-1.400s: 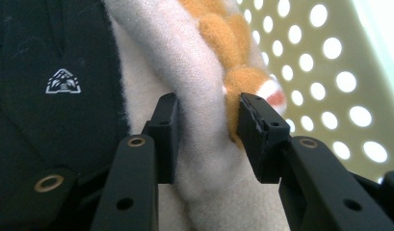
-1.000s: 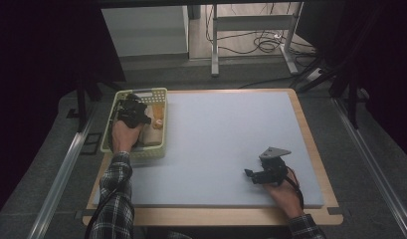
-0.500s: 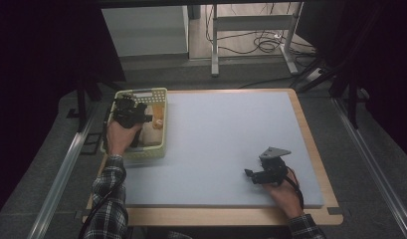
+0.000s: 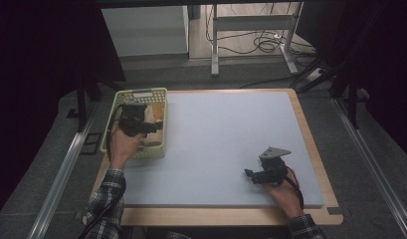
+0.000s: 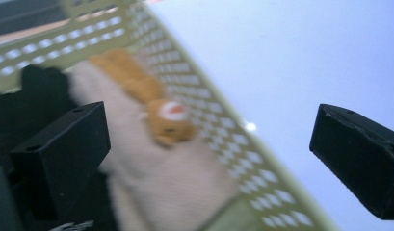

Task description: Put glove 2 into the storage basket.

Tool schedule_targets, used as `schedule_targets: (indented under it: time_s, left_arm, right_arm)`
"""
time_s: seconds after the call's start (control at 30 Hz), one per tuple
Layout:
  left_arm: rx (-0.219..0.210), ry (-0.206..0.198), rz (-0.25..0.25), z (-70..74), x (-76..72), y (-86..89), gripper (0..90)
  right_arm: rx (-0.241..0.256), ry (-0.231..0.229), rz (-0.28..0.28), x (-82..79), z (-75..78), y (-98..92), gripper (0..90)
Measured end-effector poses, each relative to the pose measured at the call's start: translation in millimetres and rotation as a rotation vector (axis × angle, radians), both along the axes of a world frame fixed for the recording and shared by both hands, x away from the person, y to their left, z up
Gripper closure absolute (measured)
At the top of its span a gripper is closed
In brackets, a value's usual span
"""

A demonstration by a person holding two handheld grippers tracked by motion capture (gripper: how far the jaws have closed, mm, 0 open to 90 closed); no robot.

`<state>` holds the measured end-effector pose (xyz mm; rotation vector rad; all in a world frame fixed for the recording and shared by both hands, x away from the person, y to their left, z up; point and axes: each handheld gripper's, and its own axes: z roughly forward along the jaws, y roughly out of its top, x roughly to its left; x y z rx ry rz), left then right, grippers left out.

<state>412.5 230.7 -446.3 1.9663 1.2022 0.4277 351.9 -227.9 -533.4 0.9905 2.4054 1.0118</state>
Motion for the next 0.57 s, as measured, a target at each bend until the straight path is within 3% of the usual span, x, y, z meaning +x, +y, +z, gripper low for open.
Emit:
schedule_targets:
  time_s: [0.13,0.23,0.33,0.57]
  left_arm:
    - [-0.012,-0.046,-0.109,-0.7,-25.1,-28.3,0.0]
    - [-0.054,-0.076,-0.206,-7.4,-47.0,-54.4,0.0]
    - [-0.038,-0.090,-0.271,-17.1,-63.2,-76.7,0.0]
    - [0.010,-0.079,-0.328,-41.8,-78.4,-101.5,0.0]
  right_arm:
    - [0.000,0.000,0.000,0.0,0.0,0.0,18.1]
    - [-0.001,0.000,0.000,0.0,0.1,0.0,18.1]
    - [-0.002,-0.001,0.000,-0.1,0.1,0.1,18.1]
    - [-0.002,-0.001,0.000,-0.2,-0.1,0.1,18.0]
